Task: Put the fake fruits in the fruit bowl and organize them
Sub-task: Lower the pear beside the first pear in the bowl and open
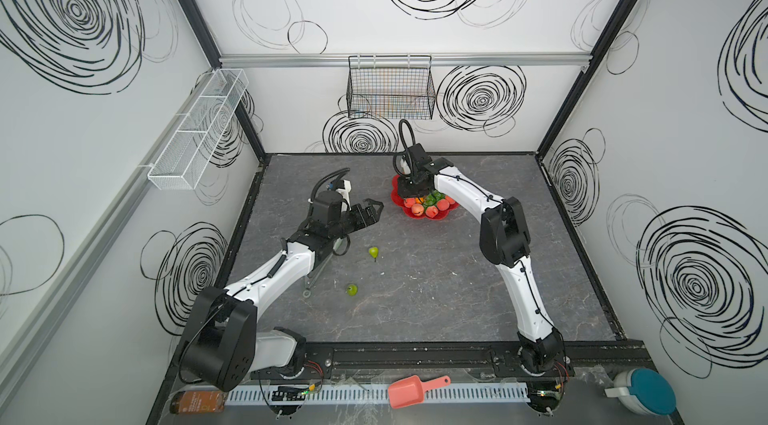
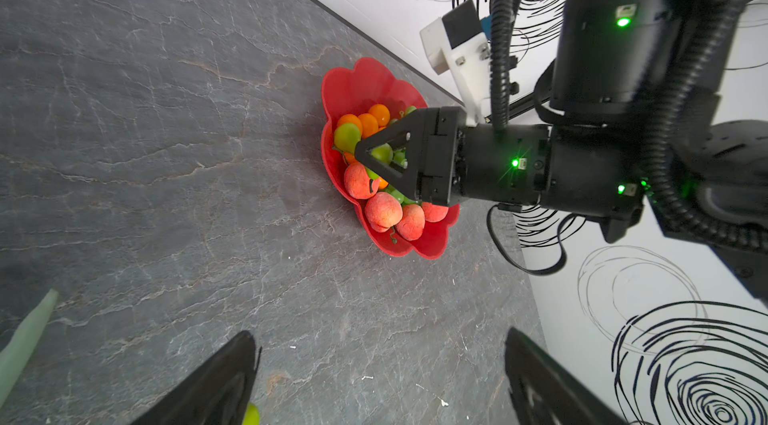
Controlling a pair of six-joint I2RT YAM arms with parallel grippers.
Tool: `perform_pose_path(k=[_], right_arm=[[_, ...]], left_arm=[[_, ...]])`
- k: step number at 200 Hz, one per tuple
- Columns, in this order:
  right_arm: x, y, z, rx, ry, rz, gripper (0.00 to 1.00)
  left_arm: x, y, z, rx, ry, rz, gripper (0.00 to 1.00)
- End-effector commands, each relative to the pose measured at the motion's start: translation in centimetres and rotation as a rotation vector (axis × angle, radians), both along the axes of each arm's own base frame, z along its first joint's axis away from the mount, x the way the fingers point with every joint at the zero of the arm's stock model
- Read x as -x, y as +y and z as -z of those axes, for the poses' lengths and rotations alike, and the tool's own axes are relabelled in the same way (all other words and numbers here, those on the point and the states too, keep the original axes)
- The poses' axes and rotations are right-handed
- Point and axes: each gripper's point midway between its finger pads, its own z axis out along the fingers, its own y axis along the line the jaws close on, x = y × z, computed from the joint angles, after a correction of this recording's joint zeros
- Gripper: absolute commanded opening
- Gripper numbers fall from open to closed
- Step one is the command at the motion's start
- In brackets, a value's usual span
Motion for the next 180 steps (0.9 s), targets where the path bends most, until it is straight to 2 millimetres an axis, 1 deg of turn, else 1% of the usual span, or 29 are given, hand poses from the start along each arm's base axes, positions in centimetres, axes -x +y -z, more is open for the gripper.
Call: perform_pose_path(k=[1,18,52,88,114,141,166,180], right_arm=[[0.1,-0.2,0.1,0.016,0.014,-0.012,0.38],[0.1,-0.2,0.4,0.017,0.018,-0.014,0.4],[-0.2,-0.2,0.3,0.014,0.011,-0.013,0.46],[-0.3,-0.2,-0.3,0.003,0.0,-0.015,0.48],[-0.4,-0.2,-1.8,-0.007,-0.021,-0.019,0.48],[-0.2,-0.2,-4.0,-0.024,-0.053,-0.024,0.48],[0.5,-0.1,-6.4,-0.035,-0.095,-0.038,0.47],[1.2,0.1,-7.3,-0.038,-0.113,-0.047,0.47]], left_arm=[[-0.6,0.0,-1.7,0.013,-0.071,0.007,0.96],[-0.4,0.0,-1.5,0.011,-0.065,0.009,0.96],[-0.3,0.0,-1.4,0.013,-0.064,0.009,0.96],[0.2,0.2,-1.3,0.012,-0.063,0.005,0.96],[0.8,0.4,-1.6,0.011,-0.063,0.003,0.96],[1.6,1.0,-2.5,-0.015,-0.082,-0.013,0.96],[2.9,1.8,-3.1,-0.072,-0.094,-0.033,0.96],[3.9,2.4,-3.0,-0.098,-0.084,-0.037,0.96]])
